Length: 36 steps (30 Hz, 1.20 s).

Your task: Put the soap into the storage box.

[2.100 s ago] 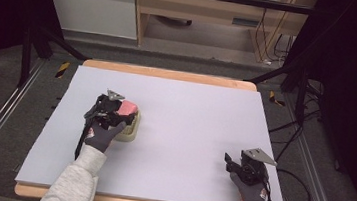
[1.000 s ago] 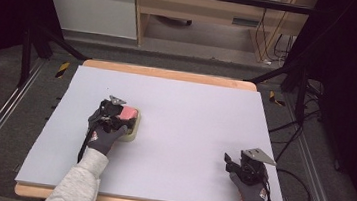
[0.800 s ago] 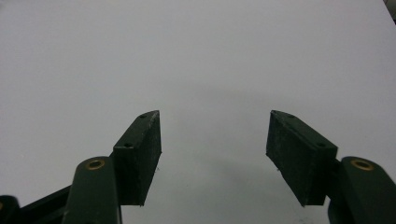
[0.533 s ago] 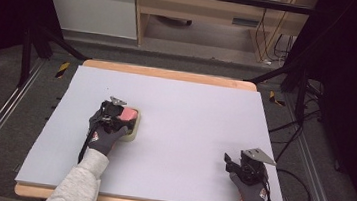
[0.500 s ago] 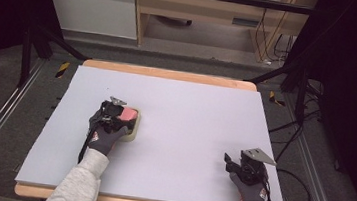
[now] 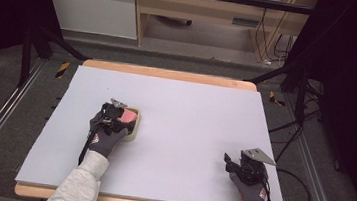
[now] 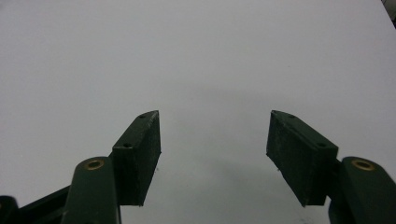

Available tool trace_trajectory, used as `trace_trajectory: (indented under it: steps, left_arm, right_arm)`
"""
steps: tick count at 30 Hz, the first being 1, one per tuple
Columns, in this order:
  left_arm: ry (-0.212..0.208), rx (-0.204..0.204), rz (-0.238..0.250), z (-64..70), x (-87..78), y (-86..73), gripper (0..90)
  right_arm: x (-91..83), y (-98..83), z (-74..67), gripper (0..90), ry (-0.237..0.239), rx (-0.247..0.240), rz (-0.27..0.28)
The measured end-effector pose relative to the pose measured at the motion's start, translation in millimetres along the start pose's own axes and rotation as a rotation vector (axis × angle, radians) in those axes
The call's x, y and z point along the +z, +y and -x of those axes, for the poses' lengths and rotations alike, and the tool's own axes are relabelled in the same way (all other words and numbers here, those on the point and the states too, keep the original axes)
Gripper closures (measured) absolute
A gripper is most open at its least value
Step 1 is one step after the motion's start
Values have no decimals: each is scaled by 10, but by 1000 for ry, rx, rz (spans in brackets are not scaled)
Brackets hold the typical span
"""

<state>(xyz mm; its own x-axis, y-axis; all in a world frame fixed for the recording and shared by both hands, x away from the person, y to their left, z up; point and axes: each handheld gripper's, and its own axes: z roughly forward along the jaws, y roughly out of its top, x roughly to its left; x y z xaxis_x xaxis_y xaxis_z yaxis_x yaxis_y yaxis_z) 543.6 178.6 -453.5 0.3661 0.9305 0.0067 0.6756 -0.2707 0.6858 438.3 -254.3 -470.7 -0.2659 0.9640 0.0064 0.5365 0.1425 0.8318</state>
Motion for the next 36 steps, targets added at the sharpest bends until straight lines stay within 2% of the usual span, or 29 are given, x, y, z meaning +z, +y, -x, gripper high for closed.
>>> trace_trajectory:
  steps: [6,10,17,22,25,29,34,36]
  left_arm:
    - [-8,-2,-2,-11,-10,-5,369]
    - [-12,-1,25,-13,-66,2,308]
    - [-27,7,49,-36,-184,-8,285]
    - [-58,20,90,-56,-314,-38,262]
    - [-90,41,117,-65,-407,-62,247]
    - [-130,49,151,-62,-524,-119,241]
    - [-141,62,171,-78,-613,-209,235]
    - [-128,68,174,-100,-642,-254,234]
  right_arm:
    - [3,-2,4,350,2,1,-1]
    - [5,-2,1,348,-1,1,-2]
    - [1,-2,3,348,1,4,-1]
    - [-4,-2,11,348,-3,10,3]
    - [-8,-1,19,347,-4,8,7]
    - [-7,-4,22,344,-7,13,7]
    - [-15,-11,37,336,-6,18,4]
    - [-18,-17,55,335,-11,18,4]
